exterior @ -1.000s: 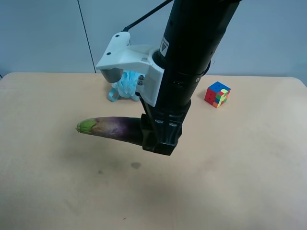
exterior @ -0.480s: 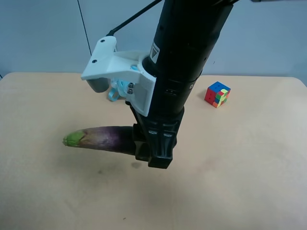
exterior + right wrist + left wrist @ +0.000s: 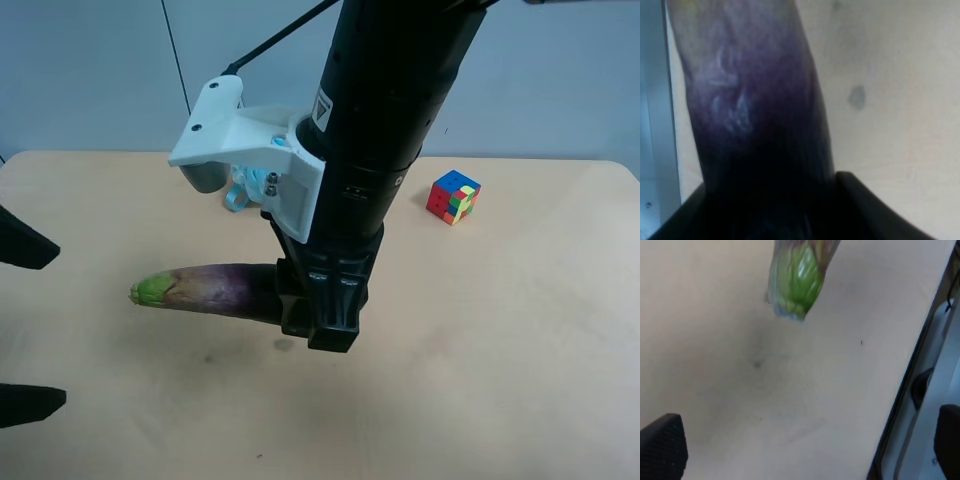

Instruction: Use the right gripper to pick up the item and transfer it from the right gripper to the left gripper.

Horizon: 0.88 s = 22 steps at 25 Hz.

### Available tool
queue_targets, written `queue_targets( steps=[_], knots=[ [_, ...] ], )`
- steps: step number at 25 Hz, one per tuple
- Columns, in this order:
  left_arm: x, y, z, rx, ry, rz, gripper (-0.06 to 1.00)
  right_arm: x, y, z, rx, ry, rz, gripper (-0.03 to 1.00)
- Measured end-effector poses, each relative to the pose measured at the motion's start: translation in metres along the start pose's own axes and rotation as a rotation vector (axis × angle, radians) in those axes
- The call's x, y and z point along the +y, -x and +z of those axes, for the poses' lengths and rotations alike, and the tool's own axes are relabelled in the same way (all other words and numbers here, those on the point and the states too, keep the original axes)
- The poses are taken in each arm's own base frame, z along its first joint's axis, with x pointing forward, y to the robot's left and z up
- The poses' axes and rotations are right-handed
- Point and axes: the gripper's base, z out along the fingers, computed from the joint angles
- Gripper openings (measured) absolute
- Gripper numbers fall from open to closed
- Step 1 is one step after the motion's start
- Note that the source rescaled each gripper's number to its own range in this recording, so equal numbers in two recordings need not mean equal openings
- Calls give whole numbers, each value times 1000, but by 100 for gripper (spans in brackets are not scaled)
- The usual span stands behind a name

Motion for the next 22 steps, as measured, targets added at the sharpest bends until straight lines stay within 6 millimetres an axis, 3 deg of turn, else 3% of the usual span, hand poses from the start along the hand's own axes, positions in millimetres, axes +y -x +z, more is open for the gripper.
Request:
queue_targets(
  steps=[13, 22],
  knots=[
    [1, 44, 37, 50, -66, 92, 99, 0, 0, 0, 0, 0, 3, 0],
    [-1, 51, 52, 88, -56, 167, 92, -2, 1, 4, 1, 1, 21, 0]
  ],
)
